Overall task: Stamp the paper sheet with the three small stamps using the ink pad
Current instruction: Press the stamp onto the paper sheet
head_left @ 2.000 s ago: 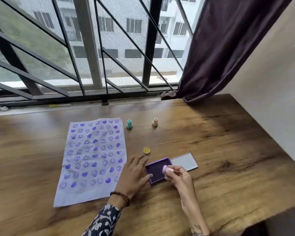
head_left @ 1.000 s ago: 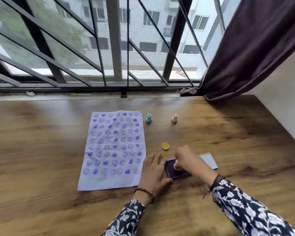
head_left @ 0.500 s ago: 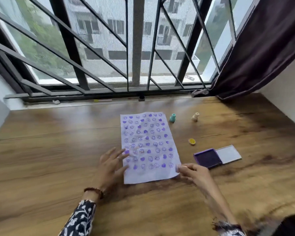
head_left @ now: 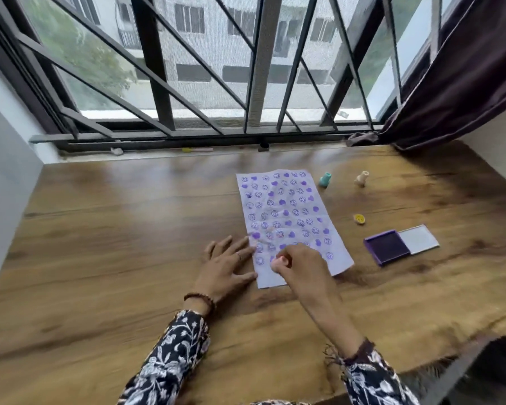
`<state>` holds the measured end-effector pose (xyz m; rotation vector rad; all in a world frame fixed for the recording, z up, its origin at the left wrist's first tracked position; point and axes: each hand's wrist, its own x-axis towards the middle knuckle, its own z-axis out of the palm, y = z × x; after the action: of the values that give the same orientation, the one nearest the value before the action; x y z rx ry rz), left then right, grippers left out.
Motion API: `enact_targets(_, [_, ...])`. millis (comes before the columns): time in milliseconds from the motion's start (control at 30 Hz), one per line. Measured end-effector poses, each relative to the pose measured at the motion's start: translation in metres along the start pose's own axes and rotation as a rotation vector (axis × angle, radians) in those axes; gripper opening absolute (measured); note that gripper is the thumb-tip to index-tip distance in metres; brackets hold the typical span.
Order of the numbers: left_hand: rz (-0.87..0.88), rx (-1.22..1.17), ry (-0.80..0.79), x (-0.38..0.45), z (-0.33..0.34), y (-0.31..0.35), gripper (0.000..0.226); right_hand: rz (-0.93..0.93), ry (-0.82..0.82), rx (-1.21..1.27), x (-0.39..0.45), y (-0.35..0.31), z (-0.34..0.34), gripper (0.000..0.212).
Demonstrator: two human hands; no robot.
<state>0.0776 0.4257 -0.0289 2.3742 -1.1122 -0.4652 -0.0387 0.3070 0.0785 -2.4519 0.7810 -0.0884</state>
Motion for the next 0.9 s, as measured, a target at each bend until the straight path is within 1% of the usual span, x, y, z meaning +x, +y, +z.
enact_targets(67, [0.006,-0.007,0.004,0.0,0.0,-0.001,0.06,-0.062,0.05,-0.09,0.005,-0.011,-0.01,0.014])
enact_targets(133, [0.007,-0.019,0.012,0.0,0.0,0.0,0.06,-0.105,0.127,-0.124,0.01,-0.017,-0.013,0.014])
enact_targets(200, [0.006,-0.018,0.008,0.0,0.0,-0.001,0.059,-0.102,0.144,-0.145,0.012,-0.016,-0.002,0.015])
enact_targets(233, [0.01,-0.01,0.003,-0.001,0.0,-0.001,0.058,-0.089,0.103,-0.166,0.011,-0.013,0.009,0.016])
enact_targets(333, [0.036,0.009,0.006,-0.001,0.0,-0.003,0.055,-0.099,-0.087,-0.254,0.004,0.001,0.044,0.018])
enact_targets(400, [0.042,0.019,0.017,-0.002,-0.001,-0.001,0.054,-0.124,-0.107,-0.238,0.009,0.011,0.051,0.015])
enact_targets(467, [0.038,0.029,0.008,-0.002,-0.003,0.0,0.053,-0.115,-0.126,-0.133,0.017,0.018,0.048,0.012])
enact_targets(500, [0.033,0.03,0.004,-0.003,-0.003,0.001,0.053,-0.067,-0.137,-0.032,0.022,0.023,0.044,0.01])
enact_targets(567, [0.029,0.043,-0.009,-0.003,-0.005,0.001,0.053,0.123,-0.127,0.31,0.026,0.033,0.031,0.005])
enact_targets(633, [0.018,0.024,-0.023,-0.003,-0.007,0.003,0.052,0.286,-0.104,0.668,0.028,0.048,0.015,0.004])
enact_targets(700, [-0.006,-0.031,-0.035,-0.002,-0.01,0.007,0.051,0.389,-0.115,0.89,0.031,0.068,-0.004,0.003])
enact_targets(767, [-0.046,-0.061,-0.002,-0.002,-0.014,0.012,0.052,0.421,-0.128,1.015,0.036,0.086,-0.024,0.005])
enact_targets(833, [-0.086,-0.075,0.088,0.001,-0.019,0.02,0.053,0.431,-0.126,1.081,0.042,0.101,-0.043,0.007])
enact_targets(900, [-0.09,-0.115,0.187,0.008,-0.023,0.033,0.045,0.45,-0.111,1.159,0.049,0.115,-0.061,0.009])
